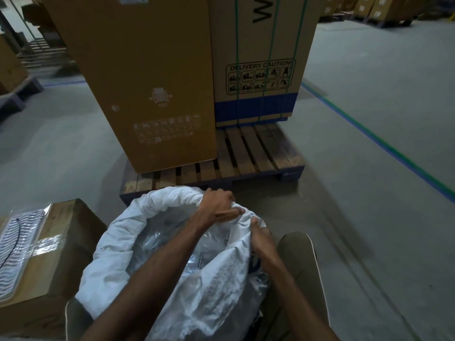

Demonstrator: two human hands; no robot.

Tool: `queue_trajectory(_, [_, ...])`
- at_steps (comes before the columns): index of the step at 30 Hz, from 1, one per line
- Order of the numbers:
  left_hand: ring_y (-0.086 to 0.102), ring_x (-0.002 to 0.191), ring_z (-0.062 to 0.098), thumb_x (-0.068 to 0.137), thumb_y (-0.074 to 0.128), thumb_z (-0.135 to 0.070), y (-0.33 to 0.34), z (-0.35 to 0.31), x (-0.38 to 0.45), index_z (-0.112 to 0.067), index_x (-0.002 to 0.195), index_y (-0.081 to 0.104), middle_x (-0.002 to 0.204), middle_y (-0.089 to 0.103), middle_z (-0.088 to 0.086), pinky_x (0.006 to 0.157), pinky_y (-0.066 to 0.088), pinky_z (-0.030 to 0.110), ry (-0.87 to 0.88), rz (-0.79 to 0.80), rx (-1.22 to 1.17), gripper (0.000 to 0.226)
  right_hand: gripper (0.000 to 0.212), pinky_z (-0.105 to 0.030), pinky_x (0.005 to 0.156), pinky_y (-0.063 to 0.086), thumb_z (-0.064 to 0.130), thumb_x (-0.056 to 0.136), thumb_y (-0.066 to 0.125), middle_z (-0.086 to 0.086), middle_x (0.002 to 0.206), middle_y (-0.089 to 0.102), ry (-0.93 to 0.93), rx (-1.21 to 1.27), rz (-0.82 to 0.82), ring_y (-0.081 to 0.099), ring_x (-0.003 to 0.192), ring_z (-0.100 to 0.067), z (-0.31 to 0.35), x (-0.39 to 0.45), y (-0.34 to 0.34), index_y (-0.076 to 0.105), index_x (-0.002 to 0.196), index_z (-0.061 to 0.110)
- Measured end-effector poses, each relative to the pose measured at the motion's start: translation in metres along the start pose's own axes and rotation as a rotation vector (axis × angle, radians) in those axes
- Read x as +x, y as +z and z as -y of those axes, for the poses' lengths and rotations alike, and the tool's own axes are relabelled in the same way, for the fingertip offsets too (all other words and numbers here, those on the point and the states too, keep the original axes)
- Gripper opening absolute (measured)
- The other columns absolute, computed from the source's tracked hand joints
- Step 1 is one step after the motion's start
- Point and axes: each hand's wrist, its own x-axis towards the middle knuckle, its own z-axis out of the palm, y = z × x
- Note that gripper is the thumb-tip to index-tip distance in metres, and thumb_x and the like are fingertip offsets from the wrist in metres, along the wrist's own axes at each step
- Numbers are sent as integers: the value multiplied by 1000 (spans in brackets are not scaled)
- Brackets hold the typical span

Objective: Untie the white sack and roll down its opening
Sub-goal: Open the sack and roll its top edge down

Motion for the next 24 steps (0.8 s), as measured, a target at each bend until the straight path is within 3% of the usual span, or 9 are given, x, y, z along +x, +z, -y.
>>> queue_trajectory(3, [54,69,17,82,55,-67,-2,-7,6,-19,89,73,70,59,-5,90,45,41,-62,45,-20,52,30,-55,86,58,60,90,62,-11,108,71,121,259,35,69,97,-35,-1,-5,7,63,100,31])
queue_trajectory(5, [54,72,17,83,52,-71,-5,-9,6,-21,76,65,72,59,-4,91,46,44,-37,129,-56,52,50,-56,83,59,60,82,71,-17,109,72,186,471,63,70,97,-39,-21,22,18,67,113,20])
queue_trajectory(8, [49,119,28,92,50,-70,-2,-12,-9,-20,114,59,115,60,7,103,37,47,-5,138,-72,55,72,-41,93,54,61,94,53,-24,136,60,221,623,48,63,109,-33,-14,20,20,54,140,6])
queue_trajectory(10, [25,142,29,89,49,-74,3,-15,-38,-27,144,37,148,36,9,115,26,48,7,34,-189,73,49,-34,79,51,25,109,33,-25,147,50,241,671,99,60,92,-26,7,-5,12,41,149,-3])
queue_trajectory(12, [17,149,24,81,54,-81,10,-20,-75,-31,153,24,160,19,2,119,23,47,-35,38,-350,93,46,-33,70,48,11,109,24,-25,141,54,252,710,54,56,79,-21,13,-8,2,37,150,-6])
queue_trajectory(15, [60,109,6,66,77,-74,25,-21,-115,-28,123,59,124,62,-6,97,53,33,-116,116,-537,75,54,-42,73,51,39,104,40,-27,122,62,369,785,111,60,84,-32,11,-10,5,52,140,0])
queue_trajectory(19, [60,64,0,56,77,-37,44,-20,-131,-21,80,66,72,67,-10,62,55,37,-179,-107,-682,30,47,-39,75,51,41,104,38,-13,73,72,312,832,131,66,76,-28,4,-21,15,65,109,2])
queue_trajectory(21, [55,54,0,56,72,-28,50,-20,-131,-15,73,66,62,63,-8,54,50,34,-180,-215,-750,22,46,-32,69,50,44,107,38,-8,83,70,249,841,62,66,72,-21,1,-24,22,62,120,7])
queue_trajectory(24, [51,55,6,62,70,-15,60,-24,-134,-17,72,58,62,58,-7,52,45,33,-105,-298,-646,16,71,-36,77,58,80,88,47,-11,103,70,208,567,-90,69,92,-25,-16,-30,38,63,115,16])
